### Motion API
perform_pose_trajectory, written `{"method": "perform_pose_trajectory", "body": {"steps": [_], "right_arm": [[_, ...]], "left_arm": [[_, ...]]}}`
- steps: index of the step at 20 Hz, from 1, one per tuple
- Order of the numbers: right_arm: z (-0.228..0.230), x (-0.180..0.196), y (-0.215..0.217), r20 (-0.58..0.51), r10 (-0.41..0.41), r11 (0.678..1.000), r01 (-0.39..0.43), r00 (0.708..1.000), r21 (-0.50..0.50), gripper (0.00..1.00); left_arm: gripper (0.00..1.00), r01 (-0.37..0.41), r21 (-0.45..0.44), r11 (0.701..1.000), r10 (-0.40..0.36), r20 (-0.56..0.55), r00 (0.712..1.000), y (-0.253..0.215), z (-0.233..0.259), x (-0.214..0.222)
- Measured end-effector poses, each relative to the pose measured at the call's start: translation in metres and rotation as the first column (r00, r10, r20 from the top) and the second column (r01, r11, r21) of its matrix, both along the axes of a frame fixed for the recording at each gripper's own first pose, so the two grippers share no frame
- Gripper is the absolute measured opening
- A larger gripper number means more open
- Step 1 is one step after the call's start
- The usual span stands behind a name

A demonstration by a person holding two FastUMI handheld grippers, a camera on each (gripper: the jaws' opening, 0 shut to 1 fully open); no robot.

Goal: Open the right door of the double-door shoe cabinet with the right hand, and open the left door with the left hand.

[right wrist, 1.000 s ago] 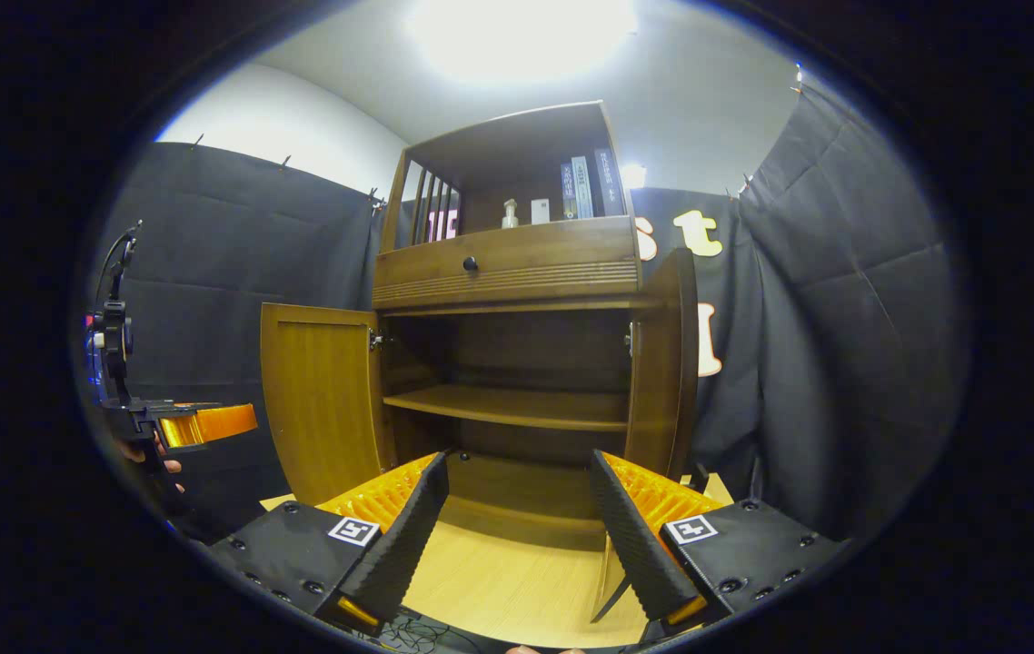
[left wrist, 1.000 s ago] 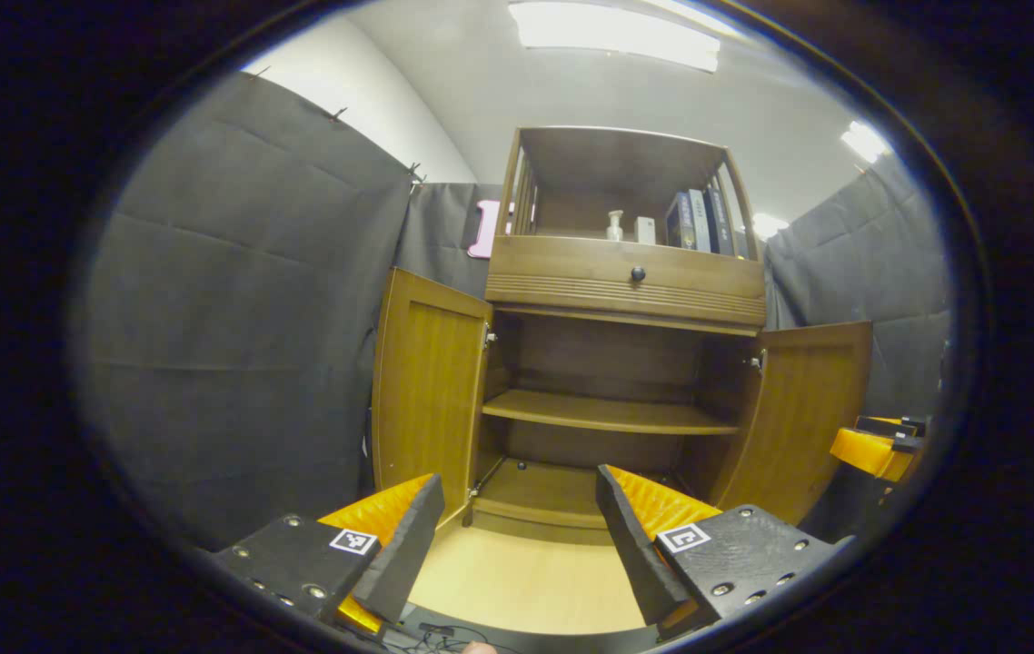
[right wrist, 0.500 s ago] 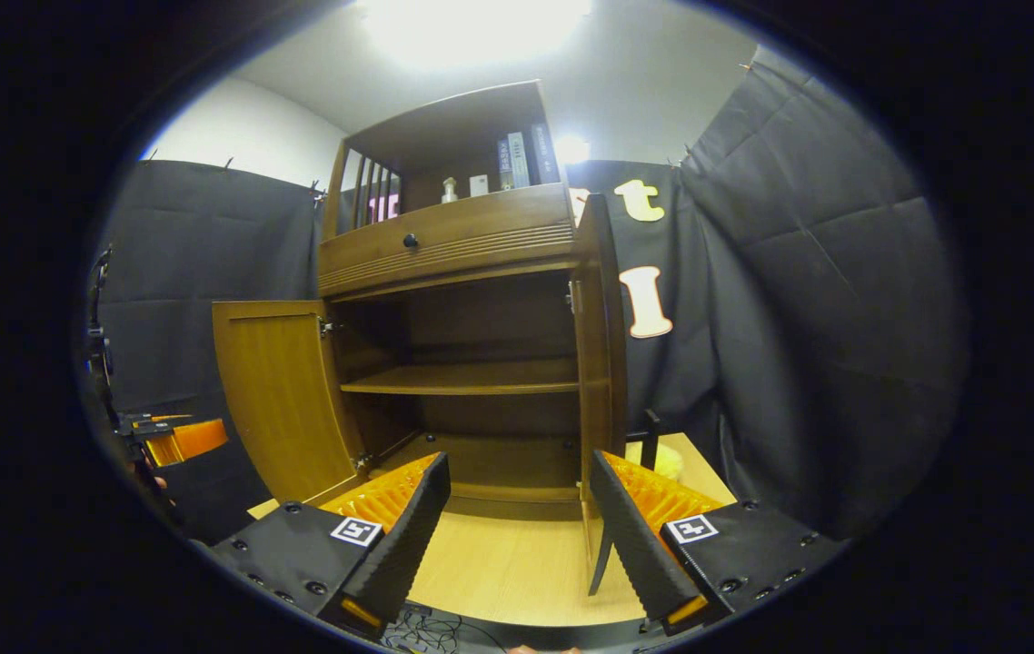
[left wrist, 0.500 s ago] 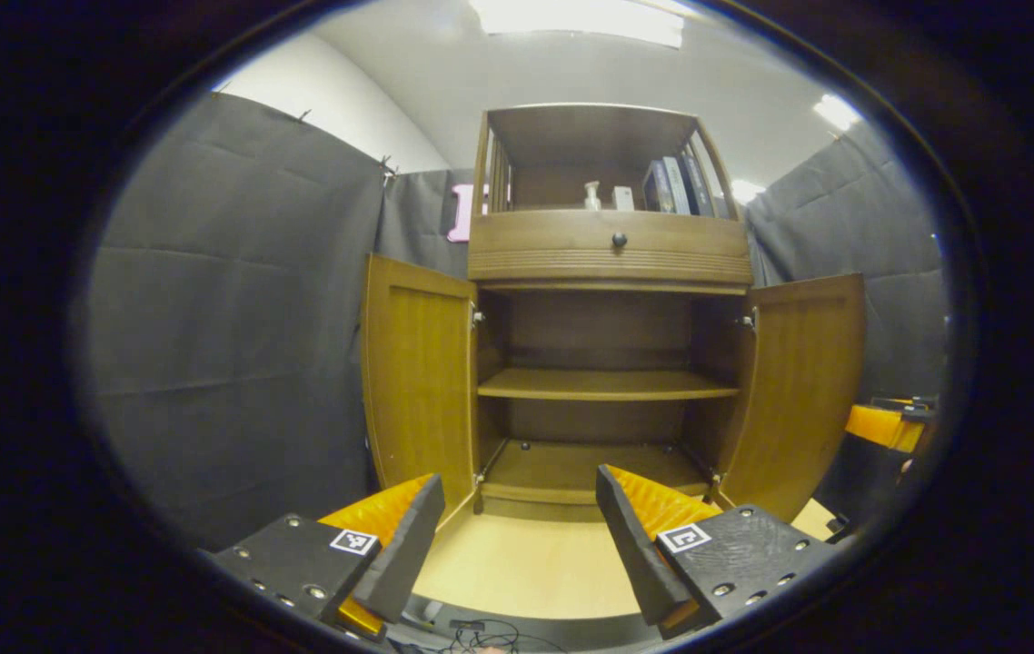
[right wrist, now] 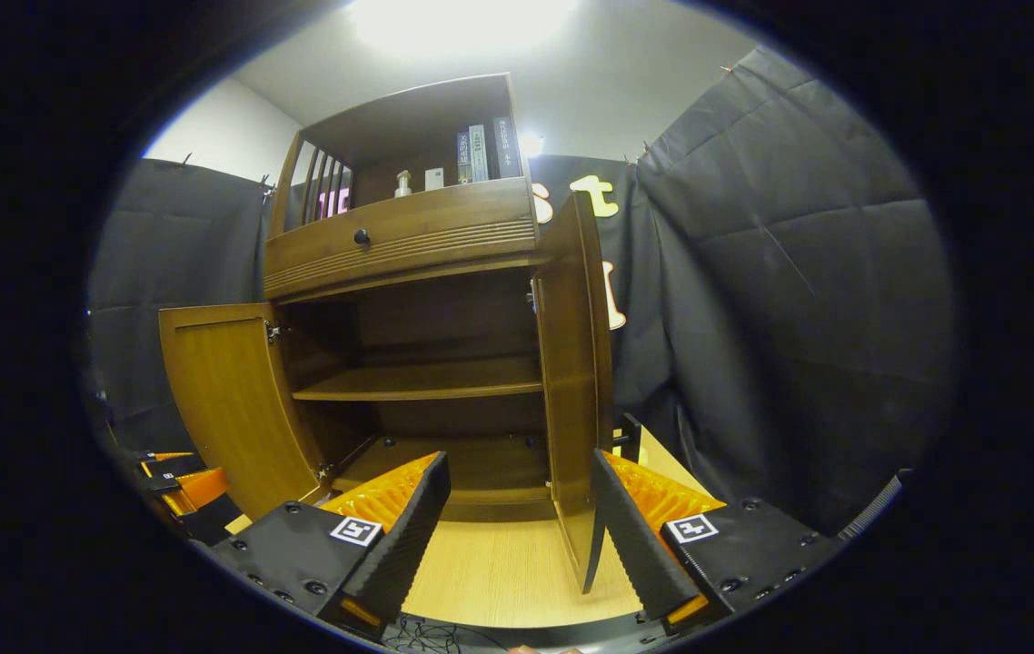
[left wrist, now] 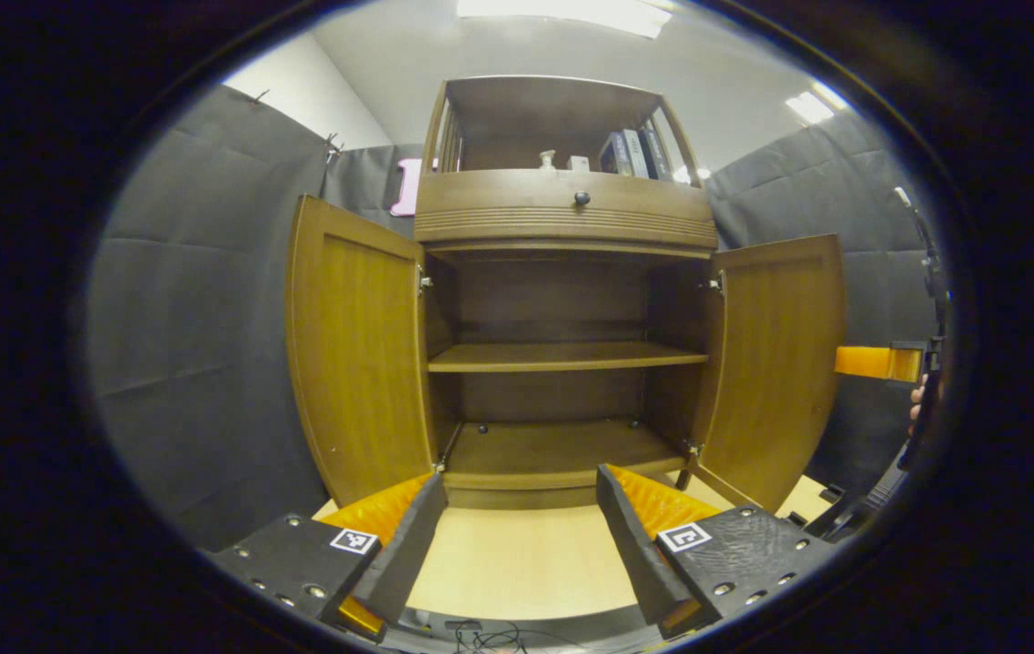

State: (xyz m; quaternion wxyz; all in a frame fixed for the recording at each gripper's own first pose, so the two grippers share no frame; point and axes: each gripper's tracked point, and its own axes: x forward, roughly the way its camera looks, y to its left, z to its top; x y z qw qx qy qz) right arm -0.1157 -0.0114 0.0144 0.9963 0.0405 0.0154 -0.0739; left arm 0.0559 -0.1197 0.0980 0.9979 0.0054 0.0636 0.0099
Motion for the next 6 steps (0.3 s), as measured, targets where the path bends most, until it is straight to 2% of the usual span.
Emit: {"method": "perform_pose_trajectory", "body": {"steps": [2,5,6], "right_arm": [[0.004,0.002,0.005,0.007,-0.016,1.000,0.016,1.000,0.022,0.98],[0.002,-0.001,0.007,0.005,-0.066,0.998,0.066,0.998,0.015,0.98],[-0.001,-0.001,0.006,-0.005,-0.088,0.996,0.088,0.996,0.008,0.92]], "left_arm": [[0.96,0.042,-0.018,0.999,-0.041,0.026,0.999,-0.002,0.002,0.014],[0.97,0.145,-0.062,0.988,-0.139,0.089,0.986,-0.012,0.009,0.027],[0.97,0.172,-0.071,0.982,-0.164,0.106,0.981,-0.012,0.010,0.034]]}}
